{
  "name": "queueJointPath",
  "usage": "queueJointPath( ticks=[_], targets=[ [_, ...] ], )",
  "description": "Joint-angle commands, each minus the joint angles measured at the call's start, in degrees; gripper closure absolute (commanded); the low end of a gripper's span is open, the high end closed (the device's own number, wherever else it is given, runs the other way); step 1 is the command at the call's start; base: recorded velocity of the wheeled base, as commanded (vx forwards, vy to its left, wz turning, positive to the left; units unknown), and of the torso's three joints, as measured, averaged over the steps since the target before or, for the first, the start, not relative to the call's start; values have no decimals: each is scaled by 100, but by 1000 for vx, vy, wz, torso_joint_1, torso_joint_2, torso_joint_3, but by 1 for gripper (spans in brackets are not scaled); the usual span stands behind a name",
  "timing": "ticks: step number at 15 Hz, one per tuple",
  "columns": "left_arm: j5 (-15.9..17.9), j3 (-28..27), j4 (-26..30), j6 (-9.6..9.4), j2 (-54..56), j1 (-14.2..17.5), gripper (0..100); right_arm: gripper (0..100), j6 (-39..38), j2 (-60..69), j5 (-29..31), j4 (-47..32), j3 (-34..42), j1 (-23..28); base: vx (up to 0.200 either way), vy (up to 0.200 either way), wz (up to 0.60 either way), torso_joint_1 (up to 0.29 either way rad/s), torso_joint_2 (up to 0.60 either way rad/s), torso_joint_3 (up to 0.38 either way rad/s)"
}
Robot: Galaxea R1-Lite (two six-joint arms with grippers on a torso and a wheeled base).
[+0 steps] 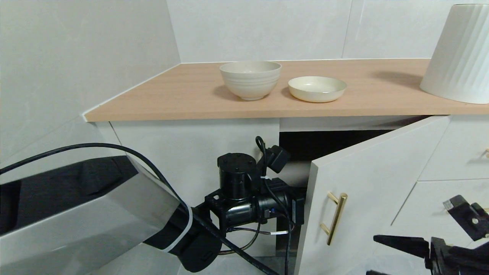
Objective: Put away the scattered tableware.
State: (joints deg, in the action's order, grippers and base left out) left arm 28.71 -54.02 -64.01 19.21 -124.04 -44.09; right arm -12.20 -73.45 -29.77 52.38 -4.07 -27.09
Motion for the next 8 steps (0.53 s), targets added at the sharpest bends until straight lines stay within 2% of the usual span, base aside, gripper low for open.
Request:
queueJointPath(
  ticks=[1,4,8],
  targets=[
    [-23,-39,38,4,-24,-29,100,0,-1,586,-266,-413,-67,-209,0,0,0,0,0,0],
    [-41,-39,64,4,-6,-47,100,0,-1,648,-389,-563,-76,-209,0,0,0,0,0,0],
    [-50,-39,64,12,3,-56,100,0,-1,612,-389,-571,-67,-218,-200,0,0,10,0,0]
  ],
)
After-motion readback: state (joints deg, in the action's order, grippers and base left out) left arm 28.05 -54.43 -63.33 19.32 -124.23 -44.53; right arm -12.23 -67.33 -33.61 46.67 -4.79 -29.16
